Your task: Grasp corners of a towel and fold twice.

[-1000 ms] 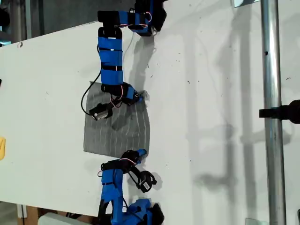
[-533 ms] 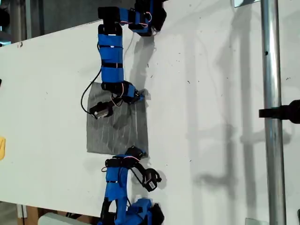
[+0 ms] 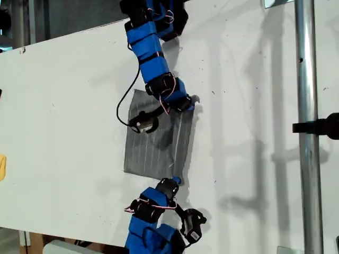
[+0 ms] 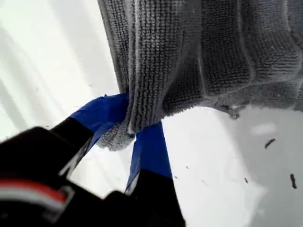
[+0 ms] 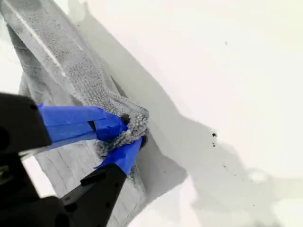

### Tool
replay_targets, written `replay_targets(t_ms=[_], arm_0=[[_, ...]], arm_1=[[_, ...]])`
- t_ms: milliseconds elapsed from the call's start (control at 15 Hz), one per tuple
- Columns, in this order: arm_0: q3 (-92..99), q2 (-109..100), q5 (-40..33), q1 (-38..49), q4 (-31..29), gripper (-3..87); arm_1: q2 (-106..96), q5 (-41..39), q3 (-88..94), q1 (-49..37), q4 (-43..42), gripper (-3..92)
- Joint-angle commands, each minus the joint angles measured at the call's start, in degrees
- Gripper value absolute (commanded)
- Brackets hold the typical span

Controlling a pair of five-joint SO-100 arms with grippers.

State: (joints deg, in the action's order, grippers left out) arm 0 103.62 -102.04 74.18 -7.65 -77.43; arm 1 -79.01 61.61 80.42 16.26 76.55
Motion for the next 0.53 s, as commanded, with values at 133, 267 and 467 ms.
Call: replay_targets(t_ms=[133,267,467], arm_0=[[0.62,-4.92,-8.79,11.78,-0.26,-1.8],[-0.18,-3.87,-19.16,23.03,0.79,-1.8],[-4.22,2.29,-34.10,39.90,6.06,-1.8]], arm_1=[[-9.49,-1.05,5.89,-11.34,4.75,-0.3],[-10.46,-8.79,9.05,-23.38,4.83,-0.3],[-8.26,-24.26,8.00,-42.28,1.67,-0.3]])
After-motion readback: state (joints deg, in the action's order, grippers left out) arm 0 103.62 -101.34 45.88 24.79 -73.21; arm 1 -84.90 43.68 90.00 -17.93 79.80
